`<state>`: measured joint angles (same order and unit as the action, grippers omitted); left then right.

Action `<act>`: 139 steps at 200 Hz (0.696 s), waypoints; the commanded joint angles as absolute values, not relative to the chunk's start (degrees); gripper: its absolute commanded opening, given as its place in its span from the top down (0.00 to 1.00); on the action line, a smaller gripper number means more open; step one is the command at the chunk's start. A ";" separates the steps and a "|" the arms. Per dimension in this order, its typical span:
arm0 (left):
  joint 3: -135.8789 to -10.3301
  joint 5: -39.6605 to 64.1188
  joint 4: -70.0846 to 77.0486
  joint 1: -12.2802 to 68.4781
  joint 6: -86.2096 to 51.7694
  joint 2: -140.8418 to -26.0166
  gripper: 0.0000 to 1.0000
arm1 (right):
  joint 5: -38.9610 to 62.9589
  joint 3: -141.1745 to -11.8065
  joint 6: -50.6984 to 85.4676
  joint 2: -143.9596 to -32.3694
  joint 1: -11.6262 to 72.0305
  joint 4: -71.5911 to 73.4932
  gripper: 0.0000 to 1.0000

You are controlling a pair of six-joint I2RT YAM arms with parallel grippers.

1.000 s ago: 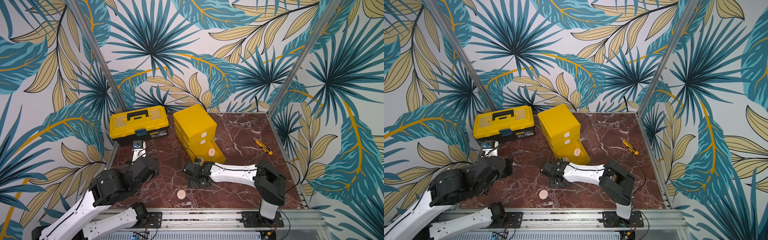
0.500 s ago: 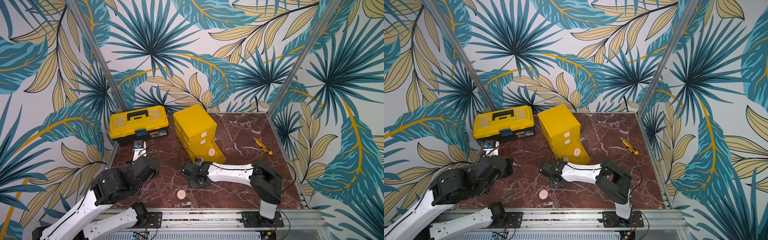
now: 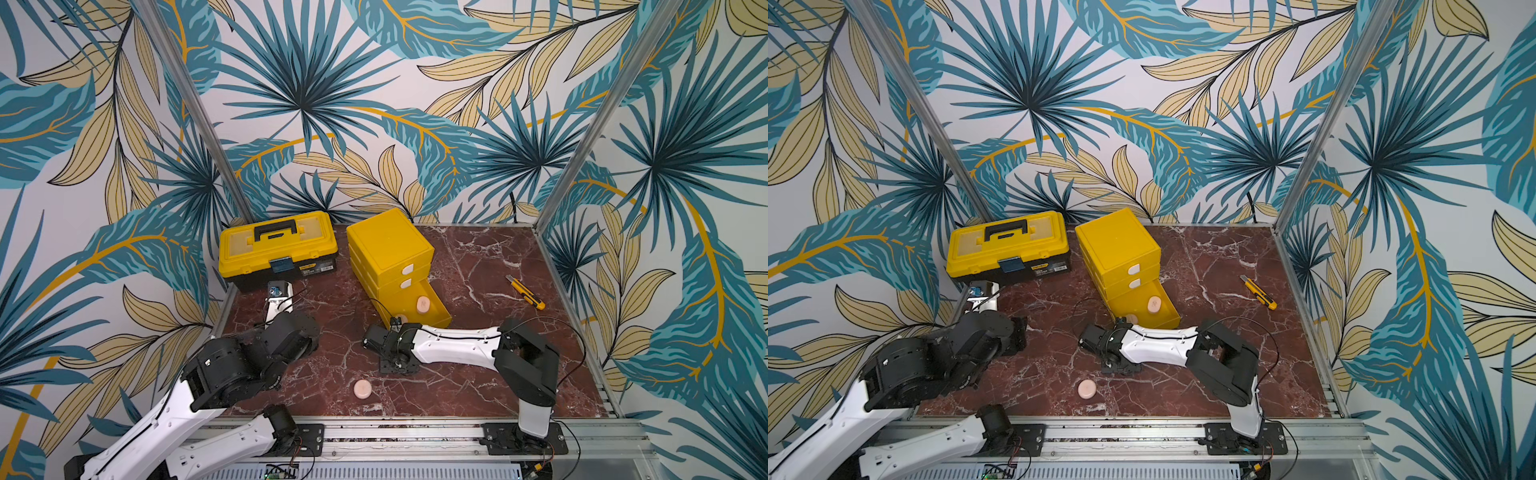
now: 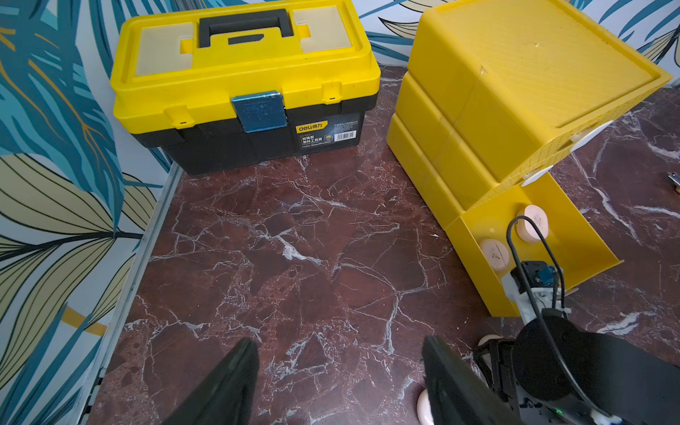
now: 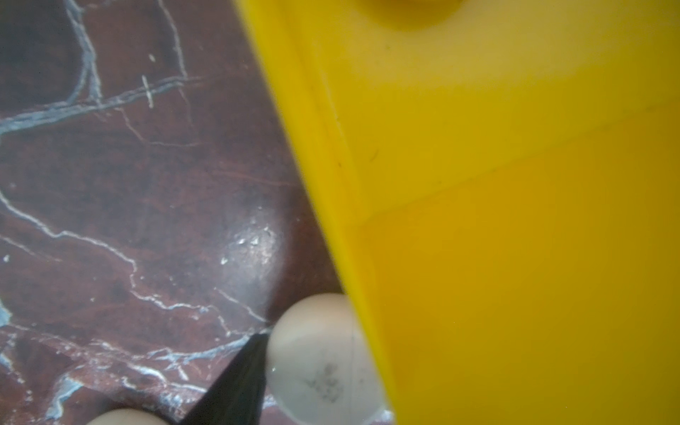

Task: Put the bluetooth earphones in the drawer according to color
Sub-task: Pick up the Bluetooth earphone from the center of the board.

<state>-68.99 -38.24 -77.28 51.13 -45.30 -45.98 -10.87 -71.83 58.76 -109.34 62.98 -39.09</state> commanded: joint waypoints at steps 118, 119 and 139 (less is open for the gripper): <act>-66.58 -35.63 -73.67 50.01 -43.25 -47.27 0.25 | -14.03 -72.64 52.89 -90.38 62.55 -48.69 0.61; -66.56 -35.57 -73.57 50.01 -43.24 -47.28 0.25 | -14.13 -72.71 52.81 -90.10 62.43 -48.95 0.61; -66.32 -35.03 -72.48 49.92 -43.00 -47.97 0.25 | -16.35 -74.25 50.90 -87.36 59.47 -51.60 0.61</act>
